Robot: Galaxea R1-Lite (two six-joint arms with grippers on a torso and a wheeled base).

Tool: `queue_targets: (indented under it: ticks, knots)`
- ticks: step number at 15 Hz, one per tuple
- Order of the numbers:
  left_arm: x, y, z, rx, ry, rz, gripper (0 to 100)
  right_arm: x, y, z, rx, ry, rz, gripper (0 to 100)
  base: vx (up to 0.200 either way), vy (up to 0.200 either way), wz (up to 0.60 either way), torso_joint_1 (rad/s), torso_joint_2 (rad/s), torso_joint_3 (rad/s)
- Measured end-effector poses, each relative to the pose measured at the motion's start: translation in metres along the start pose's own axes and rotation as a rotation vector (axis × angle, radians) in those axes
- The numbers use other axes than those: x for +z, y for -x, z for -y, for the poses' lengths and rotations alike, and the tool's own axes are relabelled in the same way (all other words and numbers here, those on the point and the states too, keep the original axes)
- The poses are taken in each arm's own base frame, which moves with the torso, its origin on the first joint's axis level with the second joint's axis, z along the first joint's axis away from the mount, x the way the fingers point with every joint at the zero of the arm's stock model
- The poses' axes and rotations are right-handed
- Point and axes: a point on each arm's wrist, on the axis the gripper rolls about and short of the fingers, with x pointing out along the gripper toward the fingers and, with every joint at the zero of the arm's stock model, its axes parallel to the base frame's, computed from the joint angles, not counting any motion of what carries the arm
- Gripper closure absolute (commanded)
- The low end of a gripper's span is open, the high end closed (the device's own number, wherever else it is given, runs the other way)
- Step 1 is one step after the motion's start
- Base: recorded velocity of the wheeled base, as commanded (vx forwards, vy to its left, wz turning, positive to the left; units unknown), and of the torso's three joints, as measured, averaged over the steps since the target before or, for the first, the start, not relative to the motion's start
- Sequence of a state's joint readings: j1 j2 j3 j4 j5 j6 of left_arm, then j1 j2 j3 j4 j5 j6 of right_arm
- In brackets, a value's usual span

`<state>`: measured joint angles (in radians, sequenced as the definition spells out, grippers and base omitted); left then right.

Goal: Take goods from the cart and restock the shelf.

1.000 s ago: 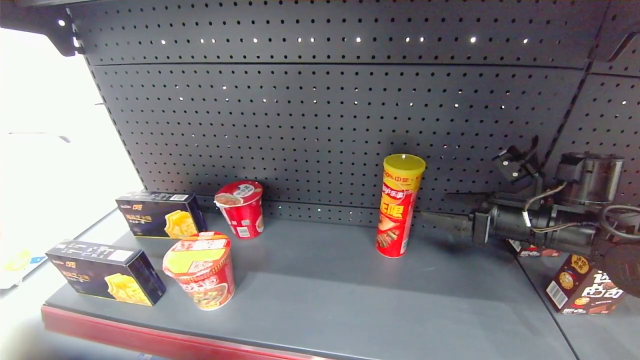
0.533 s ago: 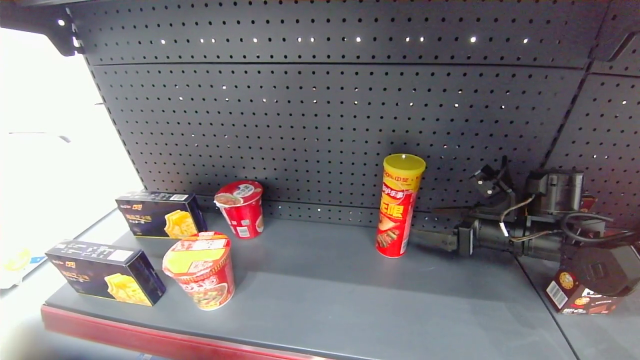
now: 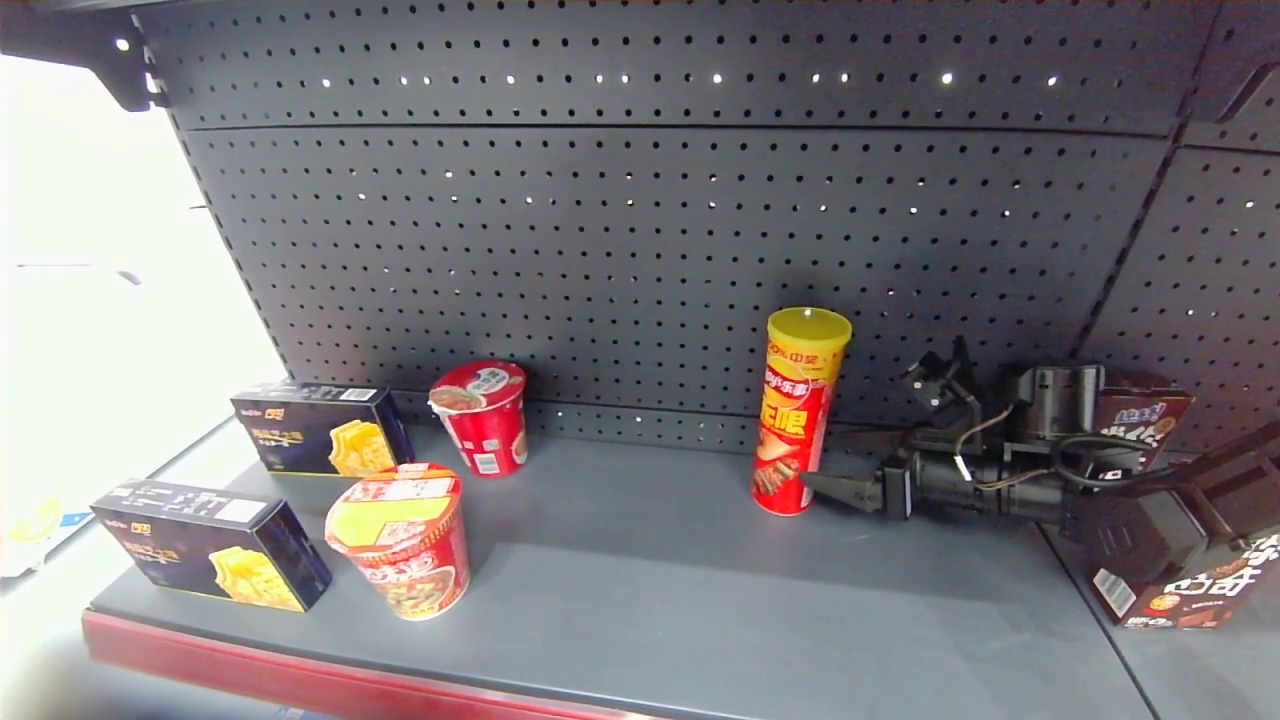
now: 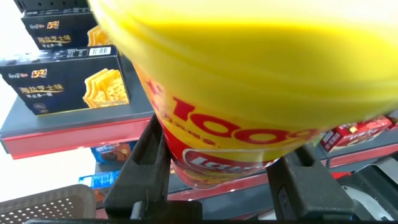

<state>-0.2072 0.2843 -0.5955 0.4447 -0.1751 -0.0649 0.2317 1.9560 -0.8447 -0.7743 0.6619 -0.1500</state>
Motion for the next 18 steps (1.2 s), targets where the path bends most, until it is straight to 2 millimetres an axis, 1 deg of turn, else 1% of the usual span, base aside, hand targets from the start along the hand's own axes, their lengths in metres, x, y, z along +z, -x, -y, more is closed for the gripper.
queue_targets:
  ticks: [6,8,14,15,18]
  knots:
    - [-0.005,-0.002,-0.001,0.003,0.015,-0.017,100,-0.008,-0.017,0.007,0.068,-0.007,-0.006,0,0.0,0.0,0.0,0.0,0.0,0.0]
    - [-0.006,-0.003,-0.001,0.003,0.016,-0.022,100,-0.009,-0.022,0.008,0.107,-0.009,-0.003,0,0.0,0.0,0.0,0.0,0.0,0.0]
    - [-0.009,-0.004,-0.001,0.006,0.031,-0.031,100,-0.007,-0.042,0.01,0.142,0.007,0.009,0,0.0,0.0,0.0,0.0,0.0,0.0]
    - [-0.01,-0.004,-0.001,0.006,0.031,-0.03,100,-0.007,-0.044,0.01,0.143,0.011,0.012,100,0.0,0.0,0.0,0.0,0.0,0.0]
    - [-0.013,-0.003,-0.001,0.008,0.031,-0.032,100,-0.008,-0.046,0.011,0.143,0.011,0.014,100,0.0,0.0,0.0,0.0,0.0,0.0]
